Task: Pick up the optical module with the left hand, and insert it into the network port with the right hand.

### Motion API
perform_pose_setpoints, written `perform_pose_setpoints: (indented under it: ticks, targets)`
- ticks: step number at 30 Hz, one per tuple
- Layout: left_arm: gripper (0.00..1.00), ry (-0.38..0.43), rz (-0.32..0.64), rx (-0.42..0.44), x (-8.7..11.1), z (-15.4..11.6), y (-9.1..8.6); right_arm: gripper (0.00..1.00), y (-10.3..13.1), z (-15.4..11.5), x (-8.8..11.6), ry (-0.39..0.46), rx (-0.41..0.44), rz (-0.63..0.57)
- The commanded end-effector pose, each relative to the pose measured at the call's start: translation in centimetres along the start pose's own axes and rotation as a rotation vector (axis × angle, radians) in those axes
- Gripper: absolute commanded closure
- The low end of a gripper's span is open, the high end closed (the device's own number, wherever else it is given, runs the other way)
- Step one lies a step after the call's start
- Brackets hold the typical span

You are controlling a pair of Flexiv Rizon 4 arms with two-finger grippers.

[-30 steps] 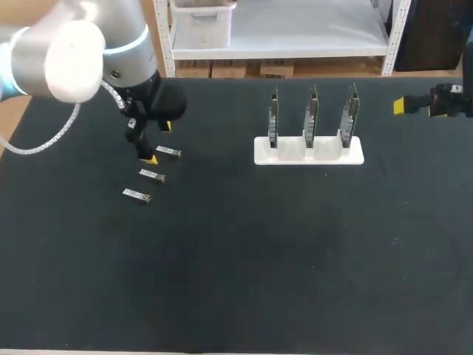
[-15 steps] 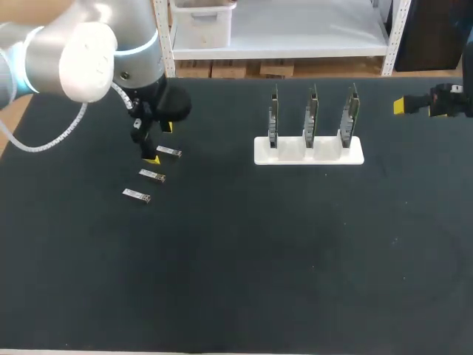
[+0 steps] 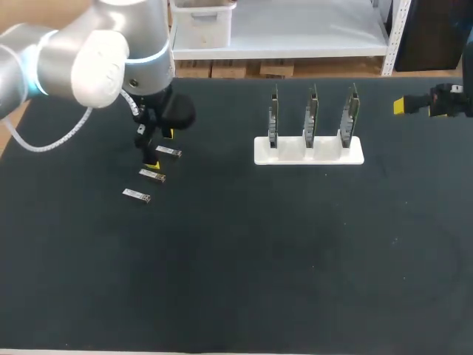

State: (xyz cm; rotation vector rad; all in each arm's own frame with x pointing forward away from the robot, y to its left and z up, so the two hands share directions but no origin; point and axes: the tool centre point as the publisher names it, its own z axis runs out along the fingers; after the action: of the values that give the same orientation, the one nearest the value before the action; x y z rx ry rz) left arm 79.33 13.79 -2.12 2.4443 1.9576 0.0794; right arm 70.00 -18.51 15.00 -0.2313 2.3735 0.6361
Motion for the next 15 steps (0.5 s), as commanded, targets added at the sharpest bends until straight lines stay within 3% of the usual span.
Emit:
perform_pose_setpoints:
  ticks: [1, 2, 4, 15]
  targets:
    - [0.01, 0.007, -0.001, 0.004, 0.17, 0.53, 0.22, 0.0, 0.0, 0.0, 0.0, 0.0, 0.0, 0.0]
    - [0.51, 0.008, -0.002, 0.004, 0.24, 0.54, 0.21, 0.0, 0.0, 0.0, 0.0, 0.0, 0.0, 0.0]
    - [1.0, 0.009, -0.002, 0.006, 0.41, 0.5, 0.18, 0.0, 0.0, 0.0, 0.0, 0.0, 0.0, 0.0]
    - [1.0, 0.01, -0.013, -0.006, 0.6, 0.45, 0.12, 0.0, 0.0, 0.0, 0.0, 0.0, 0.0, 0.0]
